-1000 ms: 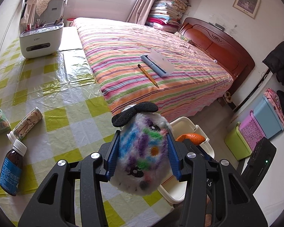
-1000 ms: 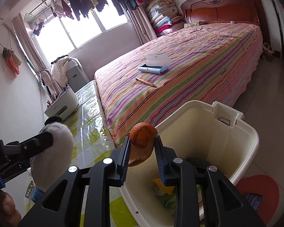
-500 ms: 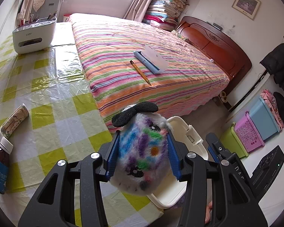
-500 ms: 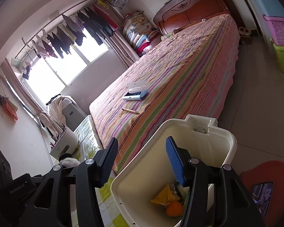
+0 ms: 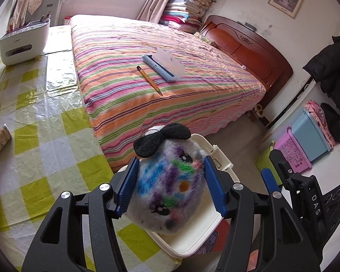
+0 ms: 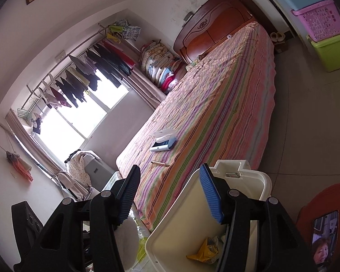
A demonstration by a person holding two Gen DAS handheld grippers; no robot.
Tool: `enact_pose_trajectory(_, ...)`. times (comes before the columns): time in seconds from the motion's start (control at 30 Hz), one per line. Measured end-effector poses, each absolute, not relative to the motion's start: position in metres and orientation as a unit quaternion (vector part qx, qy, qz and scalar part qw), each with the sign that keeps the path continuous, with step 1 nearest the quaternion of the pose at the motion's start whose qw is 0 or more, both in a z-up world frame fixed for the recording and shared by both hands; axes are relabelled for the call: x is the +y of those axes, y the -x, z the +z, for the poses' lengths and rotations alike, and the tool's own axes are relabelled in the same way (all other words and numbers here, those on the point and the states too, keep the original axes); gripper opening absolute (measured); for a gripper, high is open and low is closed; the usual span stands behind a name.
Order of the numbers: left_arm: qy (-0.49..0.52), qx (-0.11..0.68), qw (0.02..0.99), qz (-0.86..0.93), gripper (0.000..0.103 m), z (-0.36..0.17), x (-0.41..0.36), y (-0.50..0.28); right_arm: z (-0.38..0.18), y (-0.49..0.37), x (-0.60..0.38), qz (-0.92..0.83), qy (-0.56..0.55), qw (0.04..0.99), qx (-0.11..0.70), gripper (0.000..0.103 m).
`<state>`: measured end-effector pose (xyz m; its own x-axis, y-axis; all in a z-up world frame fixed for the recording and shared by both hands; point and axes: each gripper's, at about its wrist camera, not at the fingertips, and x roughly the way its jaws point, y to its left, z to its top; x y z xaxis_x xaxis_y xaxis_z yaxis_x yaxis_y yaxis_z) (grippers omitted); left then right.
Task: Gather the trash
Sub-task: 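Carry the orange peel and plush toy over the cream bin and open both grippers, then move both open grippers back over the table items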
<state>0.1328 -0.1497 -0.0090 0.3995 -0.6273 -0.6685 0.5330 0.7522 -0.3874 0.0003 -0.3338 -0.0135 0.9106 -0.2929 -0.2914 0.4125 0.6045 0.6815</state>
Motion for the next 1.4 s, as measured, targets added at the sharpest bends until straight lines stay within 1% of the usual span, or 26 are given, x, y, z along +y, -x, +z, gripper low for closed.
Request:
enact_pose_trajectory(0.03,0.059,0.423,0.834,-0.350,0.068,-0.009,-0.150,-0.133,-0.014,0.000,-0.334,-0.197,-0.398,0.893,0.076,0.053)
enact_pose_trajectory(0.1,0.063,0.419,0.834,-0.352,0.075,-0.008,-0.150,-0.132,-0.014,0.001,-0.333,-0.196,-0.397,0.893,0.076,0.053)
enact_pose_trajectory(0.43,0.054,0.390,0.863,-0.316,0.077,0.010,-0.126,-0.128,-0.013,-0.005,-0.326,-0.181,-0.392,0.898,0.085,0.053)
enact_pose_trajectory(0.63,0.046,0.382,0.878,-0.285,0.077,0.022,-0.095,-0.139,-0.012,-0.025,-0.307,-0.157,-0.371,0.907,0.126,0.054)
enact_pose_trajectory(0.73,0.030,0.386,0.885,-0.260,0.077,0.026,-0.070,-0.147,-0.014,-0.034,-0.298,-0.144,-0.360,0.910,0.144,0.056)
enact_pose_trajectory(0.77,0.024,0.385,0.888,-0.250,0.077,0.028,-0.058,-0.150,-0.014,-0.037,-0.294,-0.142,-0.354,0.912,0.150,0.058)
enact_pose_trajectory(0.9,-0.011,0.391,0.902,-0.183,0.077,0.028,0.000,-0.162,-0.014,-0.043,-0.281,-0.132,-0.339,0.918,0.159,0.059)
enact_pose_trajectory(1.0,-0.013,0.406,0.904,-0.135,0.077,0.026,0.058,-0.174,-0.015,-0.048,-0.272,-0.125,-0.333,0.920,0.166,0.059)
enact_pose_trajectory(1.1,0.012,0.427,0.899,-0.096,0.077,0.017,0.122,-0.183,-0.016,-0.057,-0.257,-0.113,-0.326,0.921,0.181,0.059)
enact_pose_trajectory(1.23,0.080,0.457,0.884,-0.056,0.077,0.000,0.201,-0.193,-0.017,-0.068,-0.233,-0.095,-0.307,0.926,0.200,0.059)
enact_pose_trajectory(1.3,0.103,0.464,0.879,-0.039,0.077,-0.007,0.229,-0.197,-0.018,-0.072,-0.219,-0.084,-0.298,0.928,0.208,0.059)
enact_pose_trajectory(1.4,0.102,0.471,0.876,-0.023,0.077,-0.017,0.256,-0.202,-0.019,-0.079,-0.199,-0.067,-0.283,0.931,0.219,0.059)
